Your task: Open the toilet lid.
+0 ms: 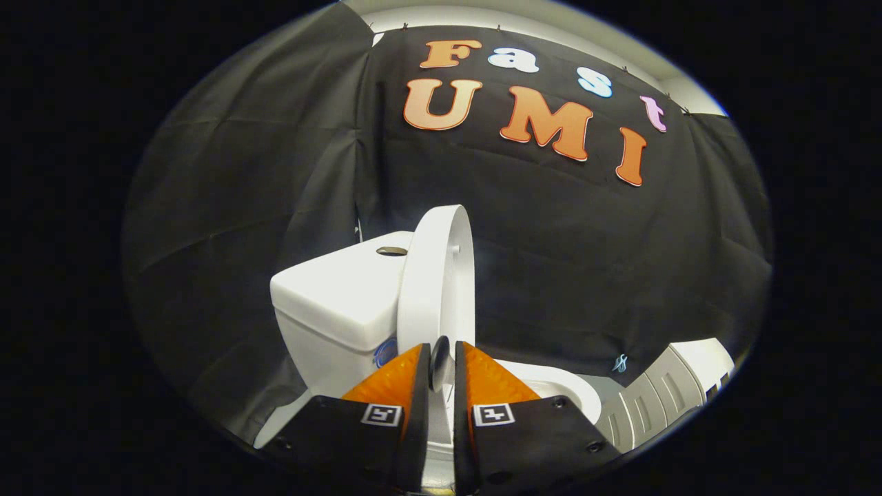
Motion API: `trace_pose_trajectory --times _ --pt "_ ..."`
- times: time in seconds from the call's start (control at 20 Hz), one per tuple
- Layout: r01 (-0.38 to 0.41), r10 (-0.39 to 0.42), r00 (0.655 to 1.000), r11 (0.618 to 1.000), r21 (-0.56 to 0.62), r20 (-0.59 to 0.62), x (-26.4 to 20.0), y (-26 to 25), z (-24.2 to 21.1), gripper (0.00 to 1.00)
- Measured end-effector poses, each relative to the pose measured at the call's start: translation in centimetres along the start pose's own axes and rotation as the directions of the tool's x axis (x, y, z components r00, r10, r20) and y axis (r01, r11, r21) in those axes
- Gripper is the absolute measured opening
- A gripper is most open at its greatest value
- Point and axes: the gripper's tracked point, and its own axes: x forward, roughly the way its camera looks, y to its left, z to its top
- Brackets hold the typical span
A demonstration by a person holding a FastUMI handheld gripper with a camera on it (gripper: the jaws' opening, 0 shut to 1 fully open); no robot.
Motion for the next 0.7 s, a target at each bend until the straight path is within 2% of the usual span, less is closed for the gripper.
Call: trace_pose_trajectory --times 0.1,0.2,0.4,0.45,0.7 --pt "-0.046 0.046 0.999 0.999 0.027 0.013 -0.6 -0.5 0.2 0.30" --pt "-0.077 0.076 0.997 0.996 0.043 0.023 -1.2 -1.5 0.5 0.40" --pt "-0.128 0.123 0.990 0.988 0.081 0.065 -2.6 -4.2 1.9 0.82" --pt "-0.118 0.110 0.990 0.989 0.090 0.090 -3.1 -5.5 2.7 0.93" --pt "-0.056 0.031 0.983 0.989 0.134 0.182 -4.6 -15.1 6.4 0.92"
